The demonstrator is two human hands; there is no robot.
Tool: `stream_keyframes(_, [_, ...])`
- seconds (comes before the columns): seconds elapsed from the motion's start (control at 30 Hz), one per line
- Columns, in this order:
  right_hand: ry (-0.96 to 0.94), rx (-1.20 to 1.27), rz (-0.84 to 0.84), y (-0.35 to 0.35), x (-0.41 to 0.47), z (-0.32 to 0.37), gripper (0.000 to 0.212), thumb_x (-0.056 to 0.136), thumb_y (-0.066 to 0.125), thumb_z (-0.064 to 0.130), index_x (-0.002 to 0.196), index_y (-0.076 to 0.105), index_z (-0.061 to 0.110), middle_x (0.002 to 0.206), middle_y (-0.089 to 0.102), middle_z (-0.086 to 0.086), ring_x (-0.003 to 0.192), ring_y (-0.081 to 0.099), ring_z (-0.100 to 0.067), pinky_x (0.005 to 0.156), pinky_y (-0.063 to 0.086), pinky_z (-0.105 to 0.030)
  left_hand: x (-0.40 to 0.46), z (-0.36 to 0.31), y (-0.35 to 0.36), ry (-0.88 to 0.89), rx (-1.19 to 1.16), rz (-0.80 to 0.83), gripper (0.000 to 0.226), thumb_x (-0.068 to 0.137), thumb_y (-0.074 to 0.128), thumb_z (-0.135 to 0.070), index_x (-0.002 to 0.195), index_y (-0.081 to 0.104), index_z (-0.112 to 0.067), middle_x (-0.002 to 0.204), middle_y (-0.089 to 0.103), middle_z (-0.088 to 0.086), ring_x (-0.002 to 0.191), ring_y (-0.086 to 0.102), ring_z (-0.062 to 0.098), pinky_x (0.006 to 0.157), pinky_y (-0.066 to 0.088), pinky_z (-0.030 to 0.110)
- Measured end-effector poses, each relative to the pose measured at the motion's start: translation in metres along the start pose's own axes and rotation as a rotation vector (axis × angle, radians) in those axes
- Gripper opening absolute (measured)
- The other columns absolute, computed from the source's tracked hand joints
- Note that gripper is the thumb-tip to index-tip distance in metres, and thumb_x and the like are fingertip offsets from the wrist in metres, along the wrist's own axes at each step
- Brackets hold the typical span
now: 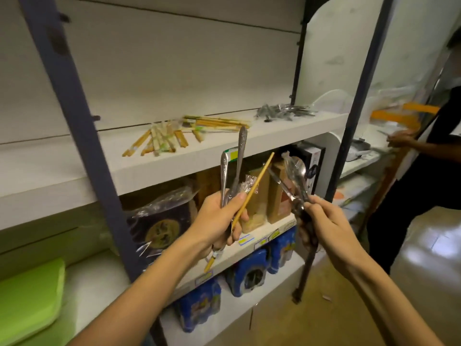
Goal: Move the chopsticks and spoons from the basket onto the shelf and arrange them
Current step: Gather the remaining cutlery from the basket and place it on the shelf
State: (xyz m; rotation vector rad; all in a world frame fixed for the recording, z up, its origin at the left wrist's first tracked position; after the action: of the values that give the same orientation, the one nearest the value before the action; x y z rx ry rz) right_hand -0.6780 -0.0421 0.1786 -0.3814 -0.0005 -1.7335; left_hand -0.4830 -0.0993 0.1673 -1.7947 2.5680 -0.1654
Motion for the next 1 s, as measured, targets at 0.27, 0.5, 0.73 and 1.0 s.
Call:
stream_keyframes(0.27, [-0.092, 0.098, 0.007, -0.029, 0.111, 0.014, 0.025, 0.102, 0.037, 0.015, 0.091, 0.058, 0.007, 0.055, 0.054, 0.006, 0.045, 0.048, -0.011, 0.039, 0.042, -0.021, 0.112, -0.055, 0.015, 0.045, 0.033, -0.104, 0.041, 0.095, 0.048, -0.048, 0.084, 0.056, -0.009, 0.053, 0.059, 0.006, 0.037, 0.049, 0.015, 0.033, 0.031, 0.018])
stream_keyframes(0.5, [-0.135, 0.064, 0.023, -0.064, 0.246, 0.033, 0.022, 0.102, 0.039, 0.018, 0.101, 0.06, 0.01, 0.07, 0.059, 0.0, 0.046, 0.053, -0.01, 0.039, 0.042, -0.021, 0.241, -0.113, 0.001, 0.04, 0.014, -0.233, 0.027, 0.097, 0.052, -0.038, 0.09, 0.054, -0.011, 0.061, 0.056, 0.002, 0.034, 0.05, 0.009, 0.031, 0.033, 0.015])
stream_keyframes(0.73, [-0.162, -0.079, 0.008, -0.101, 0.354, 0.014, 0.025, 0.1, 0.039, 0.016, 0.088, 0.057, 0.003, 0.078, 0.058, -0.01, 0.046, 0.054, -0.007, 0.04, 0.045, -0.023, 0.34, -0.126, -0.009, 0.024, 0.17, -0.308, 0.014, 0.094, 0.057, -0.026, 0.085, 0.053, -0.016, 0.07, 0.052, 0.005, 0.034, 0.049, 0.01, 0.035, 0.038, 0.017])
stream_keyframes(1.0, [-0.226, -0.293, 0.121, -0.122, 0.446, -0.02, 0.023, 0.098, 0.043, 0.017, 0.092, 0.06, 0.003, 0.077, 0.06, -0.009, 0.057, 0.056, -0.017, 0.05, 0.051, -0.033, 0.417, -0.12, -0.01, 0.102, 0.733, -0.426, 0.011, 0.094, 0.051, -0.021, 0.087, 0.053, -0.014, 0.072, 0.062, 0.007, 0.043, 0.051, 0.019, 0.038, 0.038, 0.021])
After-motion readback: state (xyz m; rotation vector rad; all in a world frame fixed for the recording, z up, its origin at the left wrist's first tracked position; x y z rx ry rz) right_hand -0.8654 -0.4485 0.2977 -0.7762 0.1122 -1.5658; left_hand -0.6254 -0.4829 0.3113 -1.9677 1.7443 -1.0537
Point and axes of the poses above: each hand's wrist, its own x-axis towards the middle knuckle, its own y-axis out of the palm, z = x × y, the point moved 6 cm from there along x, towards the middle knuckle
